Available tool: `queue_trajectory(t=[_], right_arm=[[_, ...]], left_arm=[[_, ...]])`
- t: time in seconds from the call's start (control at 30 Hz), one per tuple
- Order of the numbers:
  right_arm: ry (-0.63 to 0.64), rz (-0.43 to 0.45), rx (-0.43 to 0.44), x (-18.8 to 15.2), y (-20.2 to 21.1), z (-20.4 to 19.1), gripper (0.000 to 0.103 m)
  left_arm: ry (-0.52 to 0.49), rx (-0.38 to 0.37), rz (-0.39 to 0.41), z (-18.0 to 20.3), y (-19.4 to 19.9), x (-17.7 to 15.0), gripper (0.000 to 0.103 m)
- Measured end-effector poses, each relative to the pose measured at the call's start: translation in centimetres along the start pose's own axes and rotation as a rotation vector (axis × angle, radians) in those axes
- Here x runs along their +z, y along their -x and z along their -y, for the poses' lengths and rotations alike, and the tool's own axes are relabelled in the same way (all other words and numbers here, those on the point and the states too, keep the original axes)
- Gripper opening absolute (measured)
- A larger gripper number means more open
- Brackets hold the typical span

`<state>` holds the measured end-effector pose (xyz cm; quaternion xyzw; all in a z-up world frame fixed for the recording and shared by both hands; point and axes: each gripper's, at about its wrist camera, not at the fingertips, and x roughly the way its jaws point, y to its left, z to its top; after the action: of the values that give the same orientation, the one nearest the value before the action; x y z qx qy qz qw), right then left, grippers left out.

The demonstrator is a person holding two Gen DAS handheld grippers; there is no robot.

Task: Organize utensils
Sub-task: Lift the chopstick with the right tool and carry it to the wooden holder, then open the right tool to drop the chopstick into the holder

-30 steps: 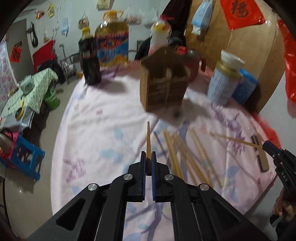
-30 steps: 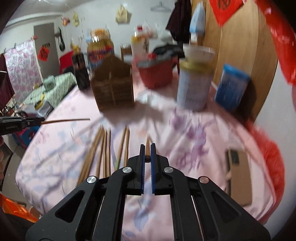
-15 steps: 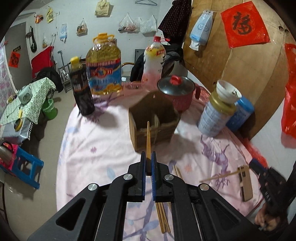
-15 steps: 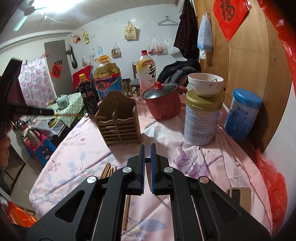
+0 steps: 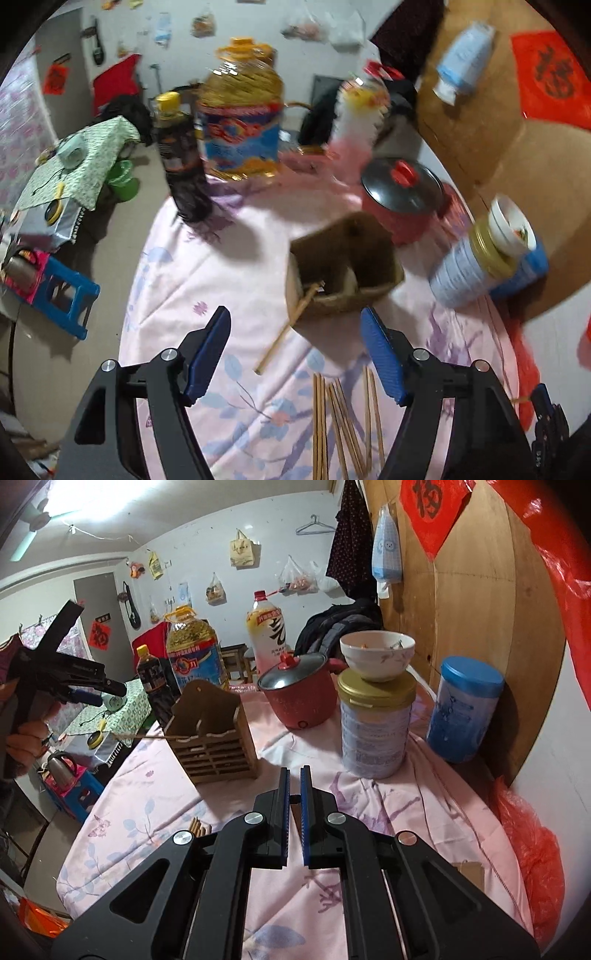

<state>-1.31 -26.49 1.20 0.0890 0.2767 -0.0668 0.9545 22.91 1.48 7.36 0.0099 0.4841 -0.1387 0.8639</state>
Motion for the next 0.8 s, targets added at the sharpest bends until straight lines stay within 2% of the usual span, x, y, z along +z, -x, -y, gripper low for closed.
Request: queue_trajectory(t=[0.03,0.1,0.17,0.33,0.47,0.53,0.57,0.63,0.7,0.8], right_arm=[[0.004,0.007,0.014,0.6,-0.2,-0.3,0.006],[0.017,0.018,0.043,1.8,-0.8,-1.0,0.006],[0.043,0.038,0.075,3.2,-1.5,-2.2,0.005],[0.087,0.095,0.182,7.8,-3.5,-5.4,0.005],[0.119,0.116,0.233,11.1,-5.9,-7.7,0.004],[0.163,0.022,0.286,11.4,-8.4,-8.9,0.011],[0.188,-0.038,0.301,10.8,-9.7,-9.3,0.011],[0.251,-0.153,0.291,8.1,-12.8,-9.6,0.018],[0.298,-0.318,0.275,4.1,-16.7,-9.1,0.018],[0.330,-0.494,0.257,-0.4,-21.3,-8.1,0.018]], left_arm=[[0.011,-0.003,0.005,-0.4,0.1,0.0,0.072],[0.056,0.001,0.024,-1.9,0.7,-0.8,0.083],[0.095,0.028,0.039,-3.7,1.2,-2.0,0.088],[0.170,0.096,0.015,-8.3,1.6,-6.7,0.089],[0.252,0.103,-0.068,-11.4,0.8,-11.8,0.089],[0.268,0.124,-0.093,-12.0,0.5,-13.5,0.089],[0.277,0.148,-0.105,-12.3,0.4,-14.6,0.089],[0.288,0.172,-0.120,-12.7,0.2,-16.1,0.089],[0.303,0.178,-0.149,-13.0,-0.2,-17.4,0.089],[0.322,0.186,-0.177,-13.4,-0.7,-18.2,0.089]])
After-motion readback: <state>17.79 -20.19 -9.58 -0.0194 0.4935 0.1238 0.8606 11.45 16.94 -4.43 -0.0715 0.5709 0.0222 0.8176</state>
